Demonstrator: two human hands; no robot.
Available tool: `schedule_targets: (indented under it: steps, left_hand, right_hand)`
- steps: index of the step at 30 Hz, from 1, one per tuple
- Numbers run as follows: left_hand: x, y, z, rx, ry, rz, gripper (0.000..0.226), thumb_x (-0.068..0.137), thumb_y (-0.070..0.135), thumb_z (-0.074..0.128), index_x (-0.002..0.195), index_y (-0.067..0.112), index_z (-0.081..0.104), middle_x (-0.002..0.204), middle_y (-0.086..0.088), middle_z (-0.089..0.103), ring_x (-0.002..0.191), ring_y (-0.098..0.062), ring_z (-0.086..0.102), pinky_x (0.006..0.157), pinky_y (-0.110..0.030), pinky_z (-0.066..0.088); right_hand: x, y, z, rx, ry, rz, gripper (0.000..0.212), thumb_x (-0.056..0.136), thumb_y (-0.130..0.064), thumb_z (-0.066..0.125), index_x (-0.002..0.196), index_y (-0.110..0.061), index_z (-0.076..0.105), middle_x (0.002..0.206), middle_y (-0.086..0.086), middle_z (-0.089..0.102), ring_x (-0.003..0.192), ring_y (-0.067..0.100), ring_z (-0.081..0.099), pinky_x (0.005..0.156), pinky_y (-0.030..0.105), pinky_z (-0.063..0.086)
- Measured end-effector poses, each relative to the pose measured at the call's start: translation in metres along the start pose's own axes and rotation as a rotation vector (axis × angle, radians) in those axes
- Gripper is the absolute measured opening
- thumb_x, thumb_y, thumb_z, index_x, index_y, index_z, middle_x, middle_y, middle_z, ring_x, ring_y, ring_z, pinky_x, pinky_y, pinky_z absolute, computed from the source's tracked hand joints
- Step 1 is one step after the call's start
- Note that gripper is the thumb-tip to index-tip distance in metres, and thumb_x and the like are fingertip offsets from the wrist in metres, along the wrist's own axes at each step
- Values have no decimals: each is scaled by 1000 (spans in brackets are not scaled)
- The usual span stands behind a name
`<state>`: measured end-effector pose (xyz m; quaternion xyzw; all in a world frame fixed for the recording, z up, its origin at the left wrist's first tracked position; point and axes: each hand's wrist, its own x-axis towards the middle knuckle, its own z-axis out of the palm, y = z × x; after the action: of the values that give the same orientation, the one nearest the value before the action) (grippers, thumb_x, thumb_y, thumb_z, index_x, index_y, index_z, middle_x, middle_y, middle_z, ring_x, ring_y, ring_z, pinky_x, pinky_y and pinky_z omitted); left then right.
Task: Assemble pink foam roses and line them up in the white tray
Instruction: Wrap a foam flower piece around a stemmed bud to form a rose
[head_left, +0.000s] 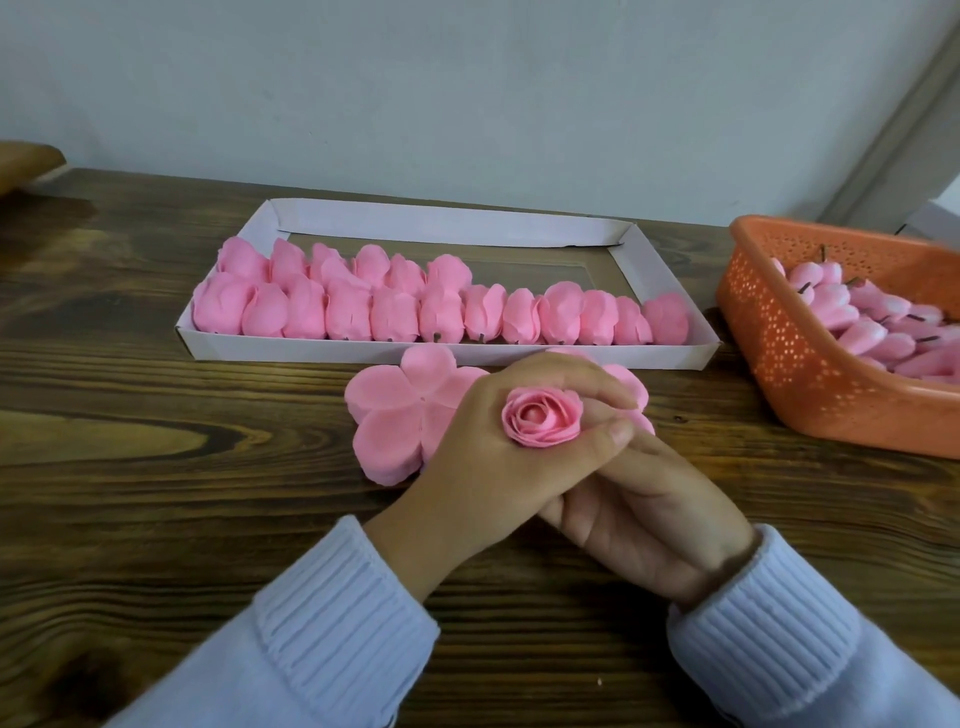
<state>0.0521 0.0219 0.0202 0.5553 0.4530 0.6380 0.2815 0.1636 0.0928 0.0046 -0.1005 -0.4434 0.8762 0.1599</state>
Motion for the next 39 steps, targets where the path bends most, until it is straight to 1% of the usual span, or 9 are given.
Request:
schedule_targets:
  steps: [4,9,11,17,22,29,32,36,39]
  left_hand:
    - [-1,-2,-1,-17,39,-39,15,78,7,68,80,22,74,95,11,70,99,-5,64,85,-15,46]
    - [-1,-1,0,-43,9,-64,14,78,5,65,82,16,74,95,11,68,99,-6,64,83,-17,48]
    - [-2,-1,1,-17,-14,-33,15,79,4,65,84,16,72,95,10,69,99,-6,64,85,-17,48]
    - [-1,-1,1,-5,40,18,20,78,1,68,85,20,71,93,12,70,98,-4,65,84,-14,47]
    - [-2,-2,1,-42,33,-15,15,81,6,64,85,18,72,94,11,70,99,-5,64,84,-15,47]
    - [-1,-1,1,-7,18,5,10,80,6,65,85,12,71,96,3,69,98,-3,64,86,-15,45]
    - [-2,-2,0,-30,35,-28,11,81,8,62,84,4,72,96,1,69,97,-4,64,84,-14,45]
    - [-1,-1,1,-74,27,-32,12,82,5,60,85,4,71,94,4,68,94,-2,64,82,-13,45]
    - [-2,-1,2,-41,13,6,12,81,4,63,86,12,70,93,6,69,95,-4,65,84,-15,46]
  right_hand:
    - [2,-1,-1,57,-19,33,41,81,-20,66,120,-10,63,118,7,65,109,19,63,92,32,51]
    - [2,-2,1,11,1,127,34,68,-40,82,96,-22,77,92,-1,71,79,9,68,67,20,55]
    - [1,-1,0,-10,39,105,19,80,-32,70,95,-23,76,94,-1,71,84,9,67,71,22,56]
    - [0,-1,-1,58,-10,17,40,85,-10,56,125,-1,57,122,13,62,117,24,60,99,37,49]
    - [2,0,-1,-19,-52,97,41,69,-44,82,106,-25,74,109,-1,69,103,13,65,90,29,51]
    - [0,-1,-2,86,-103,-24,57,82,-12,73,132,3,49,125,17,61,120,27,57,100,38,48]
    - [1,-2,-2,82,-94,19,49,81,-26,75,126,-13,60,124,10,62,117,22,59,100,37,46]
    - [2,-1,1,-54,48,99,24,82,-37,60,96,-26,76,90,0,69,81,9,66,74,23,53]
    - [0,-1,3,-3,46,29,27,82,-25,57,104,-19,73,102,4,70,96,16,66,83,28,54]
